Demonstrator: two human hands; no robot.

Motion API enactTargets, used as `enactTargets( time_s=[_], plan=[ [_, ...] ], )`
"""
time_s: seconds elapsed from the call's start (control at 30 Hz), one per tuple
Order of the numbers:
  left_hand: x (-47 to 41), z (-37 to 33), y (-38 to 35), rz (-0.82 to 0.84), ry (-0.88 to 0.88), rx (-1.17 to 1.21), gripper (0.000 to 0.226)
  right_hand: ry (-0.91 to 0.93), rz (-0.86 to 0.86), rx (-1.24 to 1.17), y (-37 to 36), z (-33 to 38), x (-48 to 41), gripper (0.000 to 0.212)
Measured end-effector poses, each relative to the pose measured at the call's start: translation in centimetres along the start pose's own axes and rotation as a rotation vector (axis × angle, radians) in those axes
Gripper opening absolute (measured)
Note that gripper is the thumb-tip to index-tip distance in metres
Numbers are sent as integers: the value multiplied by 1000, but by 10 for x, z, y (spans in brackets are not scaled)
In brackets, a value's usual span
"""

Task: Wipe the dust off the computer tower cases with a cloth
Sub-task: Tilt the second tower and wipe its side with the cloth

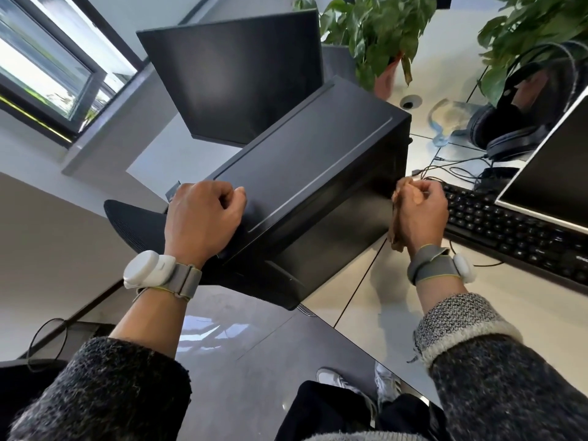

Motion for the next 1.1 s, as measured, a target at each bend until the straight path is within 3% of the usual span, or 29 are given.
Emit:
enactTargets(
  time_s=[0.23,0.33,0.47,0.57,0.7,0.83,1.0,1.1],
  plan=[
    [0,-2,1,0,20,4,52,13,15,-51,0,-4,-3,22],
    [1,-3,2,-3,30,1,54,141,-17,-151,6,30,-1,9],
    [1,-3,4,-11,22,-13,52,366,-103,-297,7,65,6,12],
    [0,-4,2,-4,7,-1,51,259,-81,-326,-1,32,-4,11],
    [0,-5,3,-7,1,3,53,38,-7,-87,-11,-30,-11,14],
    [1,-6,2,-1,16,7,54,0,42,138,-17,-51,-10,25],
    [1,-6,2,3,28,23,54,61,-49,-153,-15,-28,-2,16],
    [0,-7,3,-4,31,20,54,80,-37,-107,-15,-40,-4,16]
  ],
)
Point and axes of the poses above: each hand's wrist, its own x-axis away from the middle knuckle, its own y-axis out of the back of the hand, z = x × y, the point moved 3 cm from there along -x, towards the middle knuckle, and after that the axes turned 12 degrees about -z, right-handed, at the moved point
